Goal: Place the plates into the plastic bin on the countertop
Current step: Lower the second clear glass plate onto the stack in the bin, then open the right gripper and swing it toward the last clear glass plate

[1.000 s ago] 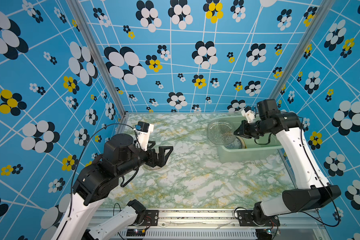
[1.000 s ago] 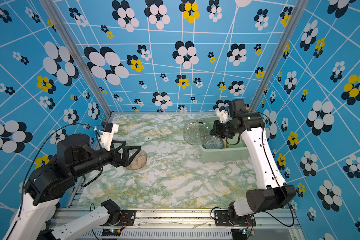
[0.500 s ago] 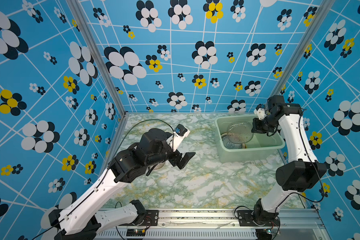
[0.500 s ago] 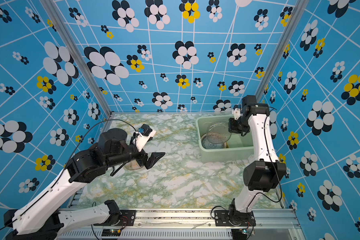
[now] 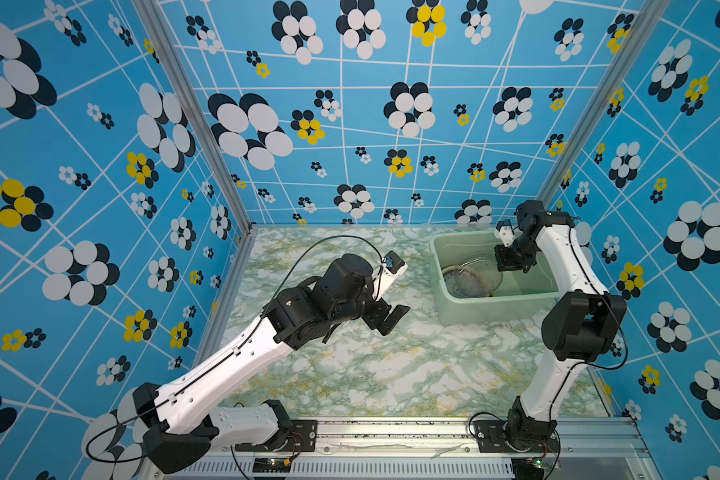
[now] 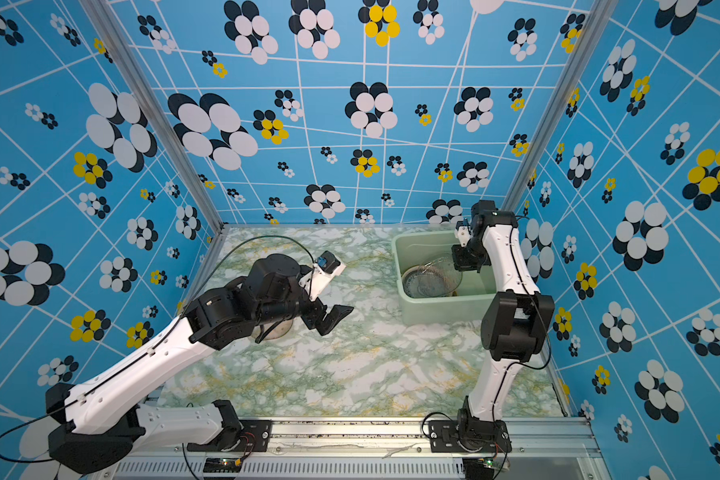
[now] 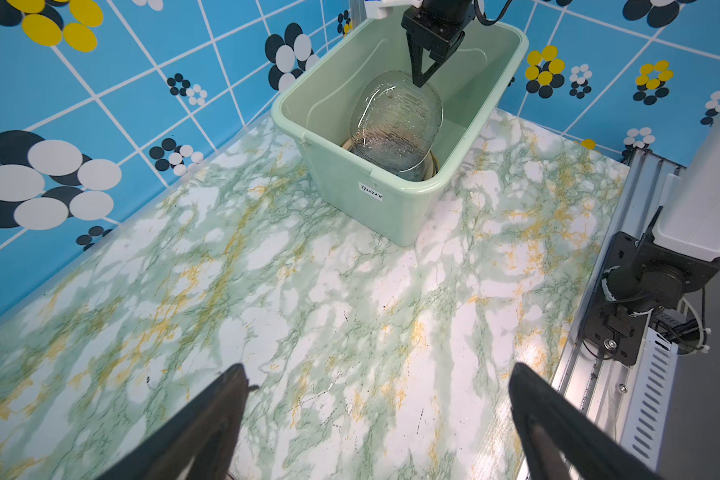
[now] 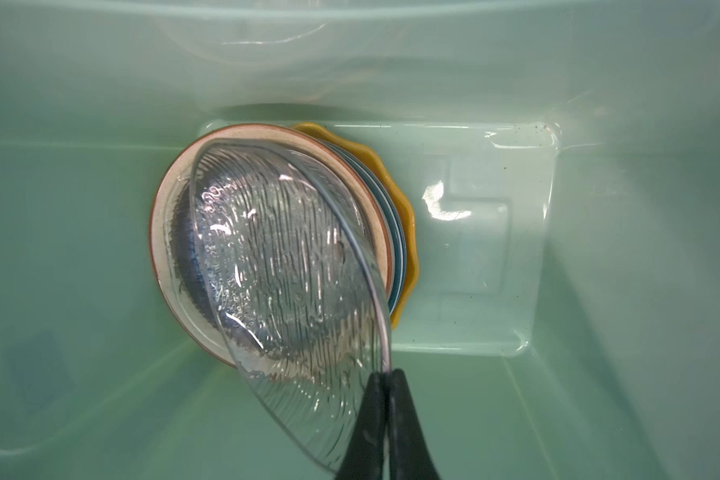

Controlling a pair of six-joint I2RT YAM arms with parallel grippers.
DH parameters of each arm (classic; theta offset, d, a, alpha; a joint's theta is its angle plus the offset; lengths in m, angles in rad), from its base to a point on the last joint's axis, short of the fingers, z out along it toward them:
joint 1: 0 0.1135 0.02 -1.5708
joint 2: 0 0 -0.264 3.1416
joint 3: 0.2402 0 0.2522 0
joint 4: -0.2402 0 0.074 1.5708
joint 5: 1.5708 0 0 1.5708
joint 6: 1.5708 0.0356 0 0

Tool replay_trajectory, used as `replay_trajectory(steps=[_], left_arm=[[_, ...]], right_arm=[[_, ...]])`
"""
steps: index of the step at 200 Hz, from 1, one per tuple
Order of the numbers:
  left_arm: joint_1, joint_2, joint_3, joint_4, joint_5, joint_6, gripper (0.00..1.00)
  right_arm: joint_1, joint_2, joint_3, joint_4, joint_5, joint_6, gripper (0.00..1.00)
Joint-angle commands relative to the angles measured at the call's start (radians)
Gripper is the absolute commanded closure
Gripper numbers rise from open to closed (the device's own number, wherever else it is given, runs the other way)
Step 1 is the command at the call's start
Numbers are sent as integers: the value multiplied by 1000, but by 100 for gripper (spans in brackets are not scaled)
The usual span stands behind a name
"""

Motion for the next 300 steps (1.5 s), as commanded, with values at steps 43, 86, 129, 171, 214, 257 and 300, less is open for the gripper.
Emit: replay_trajectory(steps=[43, 86, 129, 171, 214, 257, 300], left_arm=[[-40, 57, 68, 68, -34, -15, 1], [-43, 51, 62, 66, -62, -17, 1], [-43, 36, 55, 71, -95, -20, 1], [-43, -17, 41, 83, -220, -74, 1], [-32, -149, 11, 48, -408, -186, 1], [82, -319, 7, -103, -421, -374, 1], [429, -358, 30, -386, -131, -639, 1]], right_arm=[[-3, 75, -9, 60, -57, 6, 95], [5, 91, -41, 86, -62, 19, 85], [10, 89, -64, 86, -61, 47, 71], [9, -39, -86, 137, -124, 138, 64], [9, -280, -185, 294, -155, 498, 59], [10, -546, -436, 542, -290, 788, 57], [122, -794, -633, 759, -270, 988, 47]])
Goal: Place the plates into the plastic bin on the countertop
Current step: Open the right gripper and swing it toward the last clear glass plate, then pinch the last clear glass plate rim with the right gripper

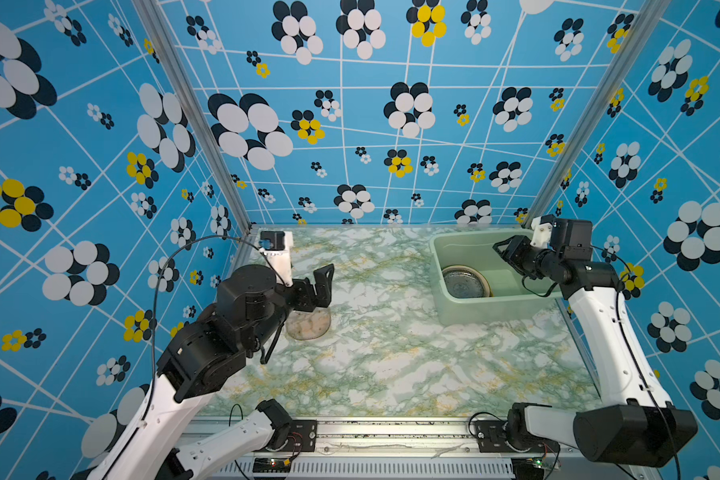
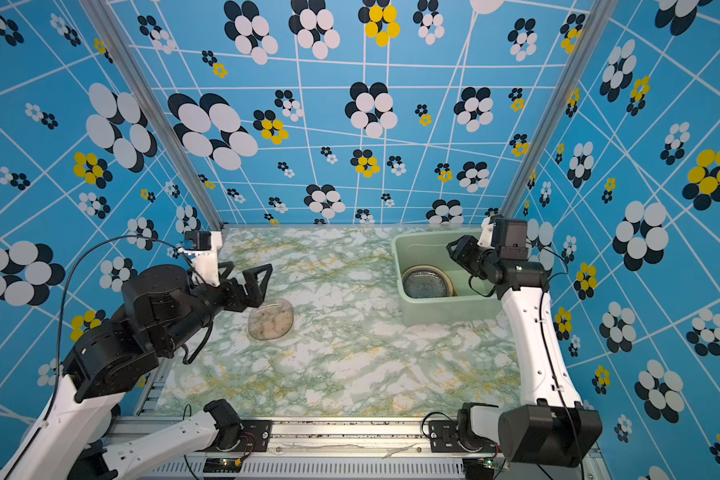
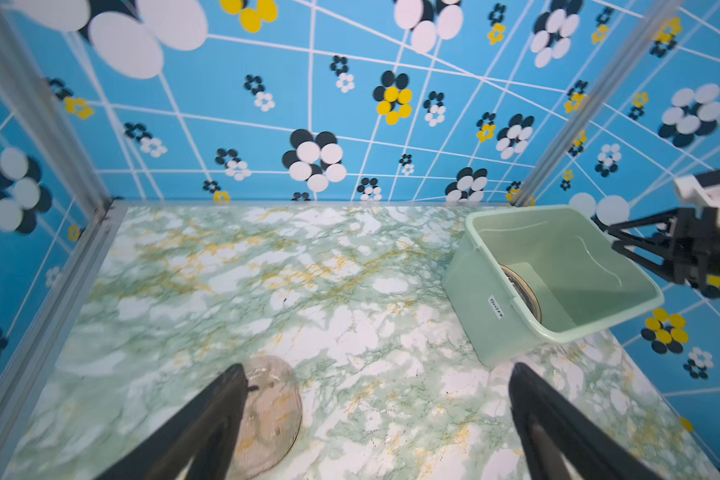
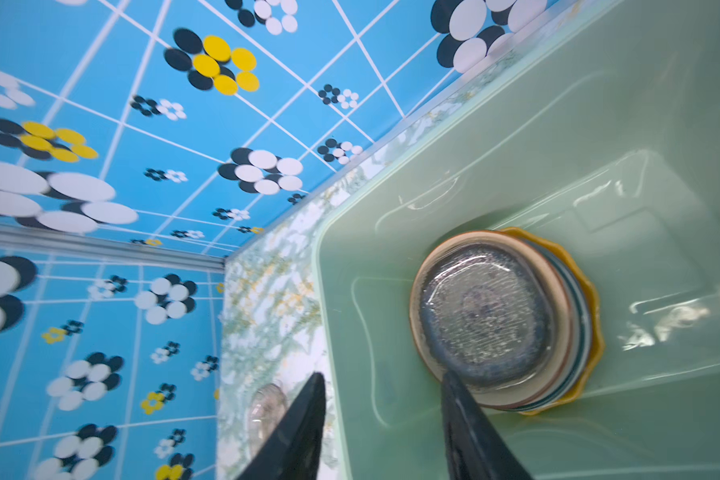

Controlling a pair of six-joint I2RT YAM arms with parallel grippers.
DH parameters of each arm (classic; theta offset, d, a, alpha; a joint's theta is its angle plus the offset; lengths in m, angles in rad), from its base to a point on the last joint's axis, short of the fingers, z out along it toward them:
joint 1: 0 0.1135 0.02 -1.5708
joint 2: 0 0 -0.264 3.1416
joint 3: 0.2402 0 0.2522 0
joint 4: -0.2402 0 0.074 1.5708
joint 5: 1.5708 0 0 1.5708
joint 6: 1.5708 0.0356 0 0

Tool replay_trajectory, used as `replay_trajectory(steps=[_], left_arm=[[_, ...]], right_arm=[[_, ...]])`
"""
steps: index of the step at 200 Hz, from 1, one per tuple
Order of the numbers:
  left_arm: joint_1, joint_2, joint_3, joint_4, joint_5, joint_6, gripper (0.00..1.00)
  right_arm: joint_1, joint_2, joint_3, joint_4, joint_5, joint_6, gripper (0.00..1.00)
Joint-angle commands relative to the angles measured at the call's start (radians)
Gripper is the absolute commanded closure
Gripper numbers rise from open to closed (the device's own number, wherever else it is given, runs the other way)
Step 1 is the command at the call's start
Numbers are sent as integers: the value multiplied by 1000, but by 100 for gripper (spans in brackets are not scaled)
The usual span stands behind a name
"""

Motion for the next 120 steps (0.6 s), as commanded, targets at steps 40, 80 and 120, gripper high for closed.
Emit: replay_trajectory(steps=[40, 80, 120], left_arm=[[408, 28, -73, -307, 424, -298, 1], [584, 27, -186, -280, 545, -379, 1], [633, -16, -316, -264, 613, -489, 1]], right_arm=[[384, -90, 7, 83, 183, 101, 44], [691, 42, 62, 64, 339, 108, 45], [924, 302, 174, 69, 435, 130, 46]])
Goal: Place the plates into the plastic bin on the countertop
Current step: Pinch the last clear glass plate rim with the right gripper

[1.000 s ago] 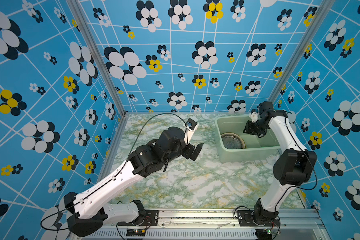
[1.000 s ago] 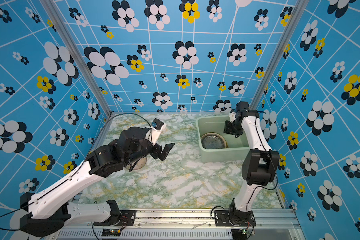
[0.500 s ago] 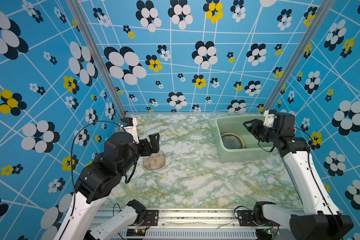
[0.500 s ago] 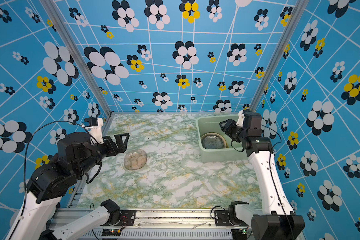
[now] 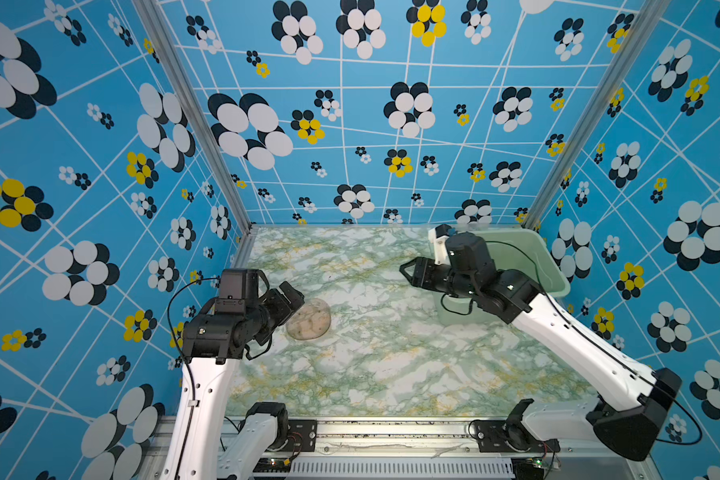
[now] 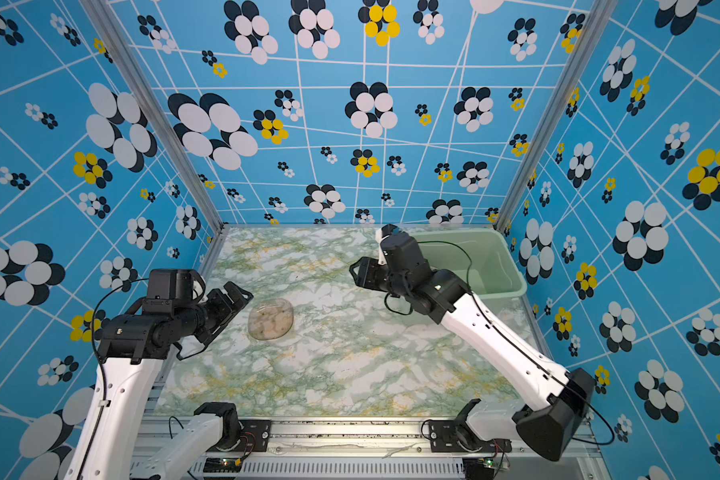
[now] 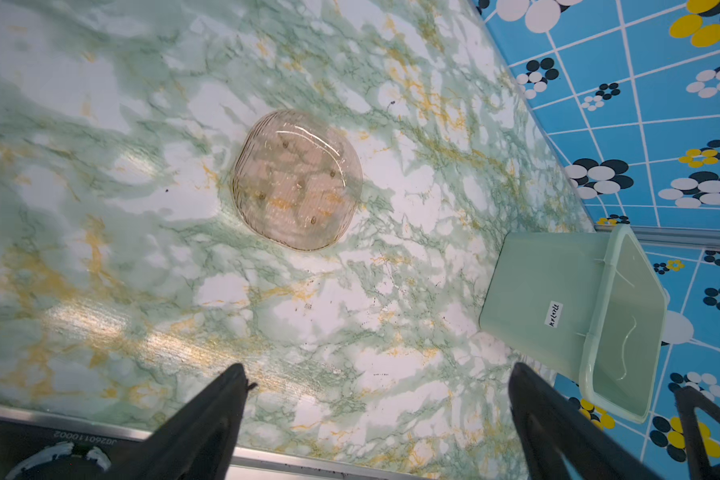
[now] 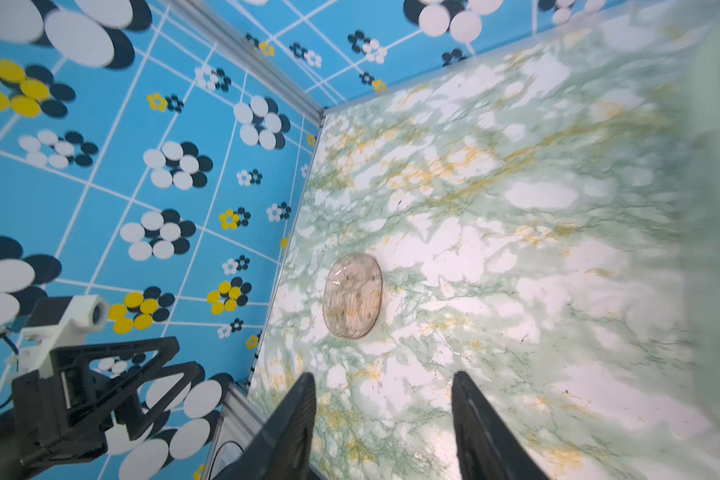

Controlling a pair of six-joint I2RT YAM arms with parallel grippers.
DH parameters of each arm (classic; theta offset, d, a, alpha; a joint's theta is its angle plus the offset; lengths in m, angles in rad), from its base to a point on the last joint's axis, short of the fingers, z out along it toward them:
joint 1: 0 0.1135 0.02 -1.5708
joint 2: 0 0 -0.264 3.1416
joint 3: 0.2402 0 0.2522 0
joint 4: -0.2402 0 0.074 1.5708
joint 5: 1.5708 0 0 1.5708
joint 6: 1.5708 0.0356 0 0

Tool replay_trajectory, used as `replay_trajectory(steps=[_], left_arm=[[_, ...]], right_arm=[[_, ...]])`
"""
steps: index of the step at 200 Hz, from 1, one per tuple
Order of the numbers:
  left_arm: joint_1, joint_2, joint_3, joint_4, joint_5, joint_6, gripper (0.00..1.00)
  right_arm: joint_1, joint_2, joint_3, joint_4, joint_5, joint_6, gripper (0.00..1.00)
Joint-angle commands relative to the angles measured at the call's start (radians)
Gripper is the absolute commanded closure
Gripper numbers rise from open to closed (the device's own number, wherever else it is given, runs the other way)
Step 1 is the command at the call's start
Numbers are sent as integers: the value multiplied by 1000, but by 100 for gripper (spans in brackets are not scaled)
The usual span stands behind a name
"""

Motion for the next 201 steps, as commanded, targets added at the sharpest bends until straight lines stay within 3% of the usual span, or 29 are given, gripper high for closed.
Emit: replay_trajectory(steps=[1, 42, 106, 201], left_arm=[[26, -40, -53, -10, 82, -89, 1], [52, -107, -91, -17, 70, -114, 1], [61, -128, -89, -38, 62, -110, 1], [61, -114, -82, -25, 55, -90, 1]], right_arm=[[93, 136, 72, -14, 102, 19, 47], [163, 429, 161, 46, 28, 65, 48], [213, 803, 444, 35, -104, 73, 49], [207, 1014, 582, -2, -123, 43, 56]])
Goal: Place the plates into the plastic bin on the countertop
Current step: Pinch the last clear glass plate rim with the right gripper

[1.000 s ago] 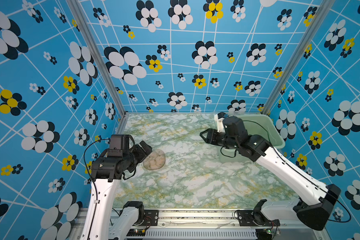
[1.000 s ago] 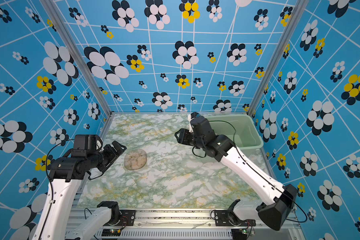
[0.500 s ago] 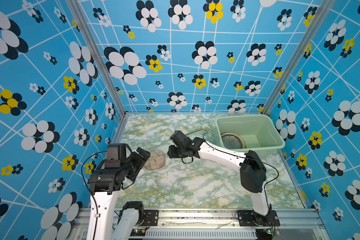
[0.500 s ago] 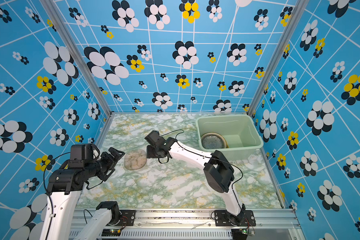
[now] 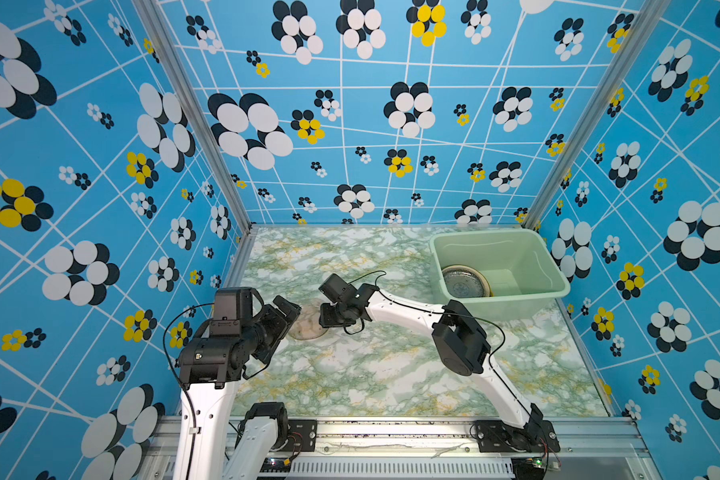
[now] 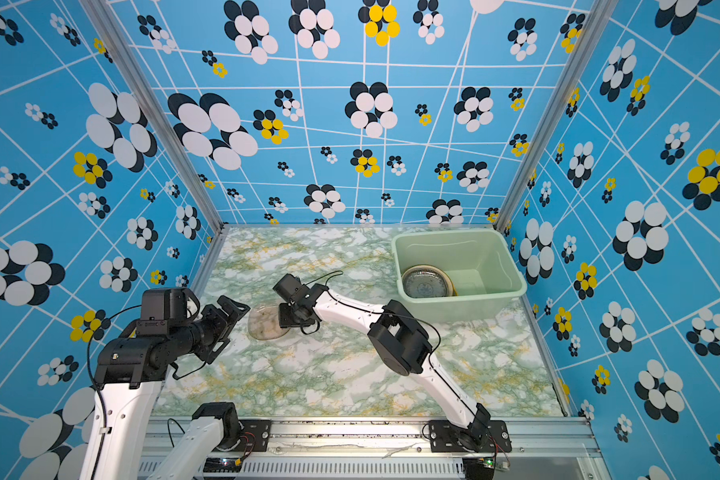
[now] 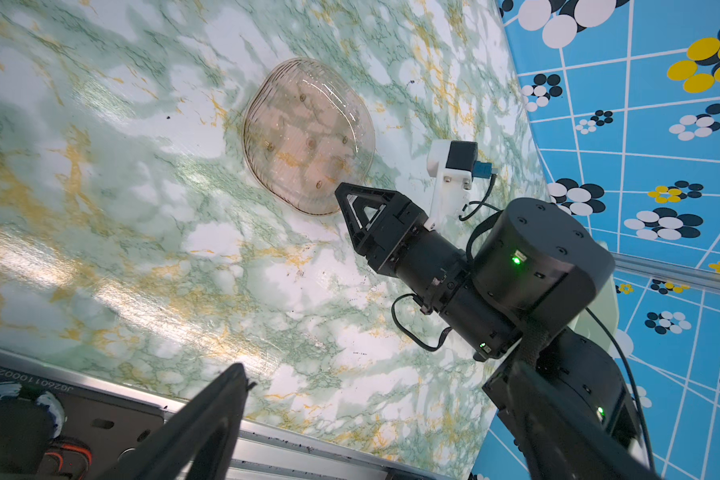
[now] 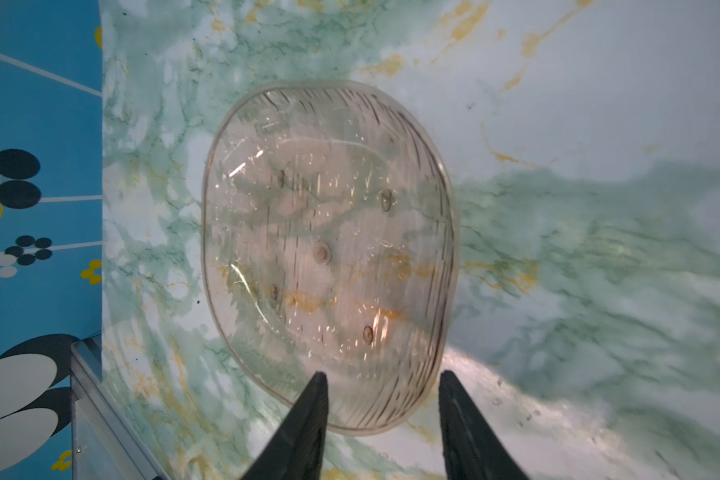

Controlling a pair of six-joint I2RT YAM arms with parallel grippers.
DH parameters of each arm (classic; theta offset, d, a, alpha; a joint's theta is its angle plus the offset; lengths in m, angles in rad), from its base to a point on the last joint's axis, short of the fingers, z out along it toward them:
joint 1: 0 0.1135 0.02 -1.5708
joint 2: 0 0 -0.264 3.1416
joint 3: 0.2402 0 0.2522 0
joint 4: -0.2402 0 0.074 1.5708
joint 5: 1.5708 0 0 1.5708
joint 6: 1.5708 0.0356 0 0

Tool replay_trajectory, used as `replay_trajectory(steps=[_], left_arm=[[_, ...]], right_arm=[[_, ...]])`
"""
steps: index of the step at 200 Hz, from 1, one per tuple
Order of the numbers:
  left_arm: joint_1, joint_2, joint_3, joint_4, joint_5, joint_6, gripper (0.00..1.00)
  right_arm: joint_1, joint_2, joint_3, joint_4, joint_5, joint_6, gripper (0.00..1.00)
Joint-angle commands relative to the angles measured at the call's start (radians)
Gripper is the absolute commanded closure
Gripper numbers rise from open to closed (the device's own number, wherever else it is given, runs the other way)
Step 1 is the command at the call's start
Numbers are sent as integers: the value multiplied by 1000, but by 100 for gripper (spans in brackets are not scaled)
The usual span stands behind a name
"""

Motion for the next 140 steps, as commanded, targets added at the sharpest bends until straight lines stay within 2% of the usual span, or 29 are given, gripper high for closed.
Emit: replay_trajectory(steps=[1, 81, 140], left_arm=[[12, 6, 0, -4, 0, 14, 1], [12, 10, -11, 5, 4, 27, 1], [12, 16, -2, 2, -5, 36, 1]], right_arm=[[-8, 36, 29, -30, -14, -13, 56], [-37, 107, 33, 58, -62, 34, 71], [-58, 149, 66, 57, -86, 38, 73]])
